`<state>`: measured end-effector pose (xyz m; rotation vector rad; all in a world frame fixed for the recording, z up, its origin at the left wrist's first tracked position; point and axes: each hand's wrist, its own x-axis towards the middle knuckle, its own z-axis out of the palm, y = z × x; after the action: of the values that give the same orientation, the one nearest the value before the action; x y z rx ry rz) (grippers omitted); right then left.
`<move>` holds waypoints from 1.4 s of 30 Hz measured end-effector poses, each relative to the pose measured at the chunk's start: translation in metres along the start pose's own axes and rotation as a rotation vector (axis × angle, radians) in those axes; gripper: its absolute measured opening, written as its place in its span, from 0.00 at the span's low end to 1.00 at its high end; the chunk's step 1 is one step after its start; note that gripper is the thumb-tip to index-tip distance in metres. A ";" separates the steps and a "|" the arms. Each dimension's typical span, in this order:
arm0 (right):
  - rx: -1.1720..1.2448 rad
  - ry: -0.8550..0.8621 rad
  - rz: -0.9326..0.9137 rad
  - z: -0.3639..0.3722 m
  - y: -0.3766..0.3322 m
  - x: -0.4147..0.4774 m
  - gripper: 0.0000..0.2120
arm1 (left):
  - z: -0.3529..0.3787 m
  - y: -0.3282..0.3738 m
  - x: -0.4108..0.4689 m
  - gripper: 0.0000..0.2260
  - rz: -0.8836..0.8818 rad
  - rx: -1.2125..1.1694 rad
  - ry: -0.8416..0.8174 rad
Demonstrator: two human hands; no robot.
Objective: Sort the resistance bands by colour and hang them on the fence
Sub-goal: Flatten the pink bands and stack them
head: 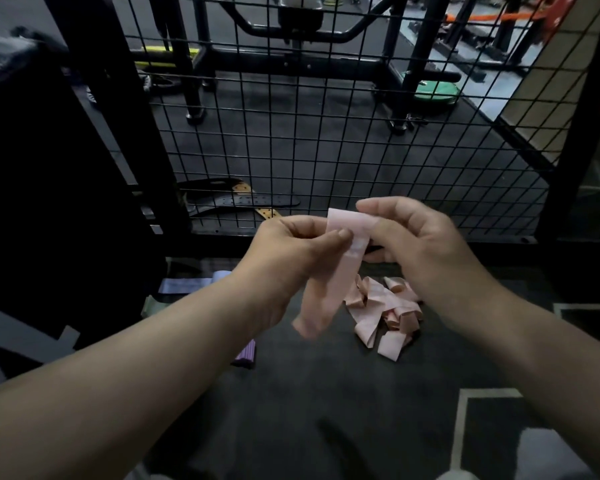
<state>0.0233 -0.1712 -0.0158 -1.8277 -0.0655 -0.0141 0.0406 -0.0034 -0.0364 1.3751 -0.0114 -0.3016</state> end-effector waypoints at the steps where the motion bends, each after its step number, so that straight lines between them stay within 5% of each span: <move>1: -0.017 -0.004 0.009 0.000 0.001 0.000 0.13 | 0.001 0.000 -0.001 0.06 0.005 0.008 -0.017; 6: -0.131 0.076 -0.078 0.001 -0.006 0.000 0.05 | 0.005 -0.003 -0.006 0.07 0.044 0.026 -0.052; 11: 0.031 0.186 -0.182 -0.004 -0.020 0.005 0.05 | 0.001 -0.010 -0.004 0.06 -0.029 0.197 -0.159; 16: 0.197 0.397 -0.164 -0.030 -0.025 0.017 0.04 | 0.001 -0.027 -0.007 0.03 -0.216 0.479 -0.290; 24: 0.218 0.749 -0.049 -0.085 -0.019 0.032 0.05 | -0.005 -0.021 -0.006 0.07 -0.302 0.462 -0.255; 31: 0.273 0.761 0.103 -0.110 -0.015 0.030 0.02 | -0.014 -0.016 0.009 0.05 -0.190 0.179 -0.018; 35: 0.125 0.662 0.149 -0.114 -0.002 0.028 0.03 | -0.026 -0.023 0.023 0.11 -0.167 0.150 0.117; 42: -0.125 0.321 0.668 -0.068 0.135 0.005 0.12 | -0.061 -0.100 0.030 0.02 -0.399 0.314 0.168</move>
<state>0.0374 -0.2713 -0.1285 -1.8702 0.7845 0.1612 0.0606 0.0329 -0.1502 1.7098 0.3730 -0.5326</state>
